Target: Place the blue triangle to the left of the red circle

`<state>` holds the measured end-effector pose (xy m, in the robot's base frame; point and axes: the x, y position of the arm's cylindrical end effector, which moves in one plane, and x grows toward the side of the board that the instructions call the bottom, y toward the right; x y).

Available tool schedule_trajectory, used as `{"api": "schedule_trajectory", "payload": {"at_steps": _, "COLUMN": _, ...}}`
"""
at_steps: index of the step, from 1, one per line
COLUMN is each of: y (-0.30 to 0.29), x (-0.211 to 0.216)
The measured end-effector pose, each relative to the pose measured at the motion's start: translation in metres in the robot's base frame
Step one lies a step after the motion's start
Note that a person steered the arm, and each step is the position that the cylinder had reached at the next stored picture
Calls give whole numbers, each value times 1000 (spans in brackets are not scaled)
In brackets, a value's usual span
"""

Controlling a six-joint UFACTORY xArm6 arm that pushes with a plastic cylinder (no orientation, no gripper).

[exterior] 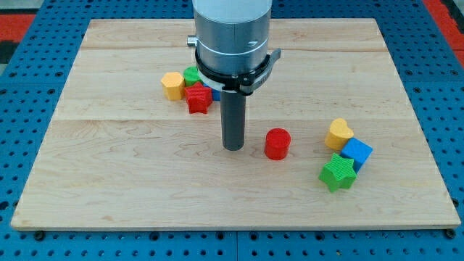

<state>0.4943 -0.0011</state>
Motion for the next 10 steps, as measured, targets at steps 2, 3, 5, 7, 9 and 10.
{"api": "schedule_trajectory", "payload": {"at_steps": 2, "y": 66, "x": -3}}
{"api": "schedule_trajectory", "payload": {"at_steps": 3, "y": 76, "x": 11}}
{"api": "schedule_trajectory", "payload": {"at_steps": 5, "y": -104, "x": 11}}
{"api": "schedule_trajectory", "payload": {"at_steps": 7, "y": -196, "x": -26}}
{"api": "schedule_trajectory", "payload": {"at_steps": 9, "y": -177, "x": -138}}
{"api": "schedule_trajectory", "payload": {"at_steps": 10, "y": -149, "x": -155}}
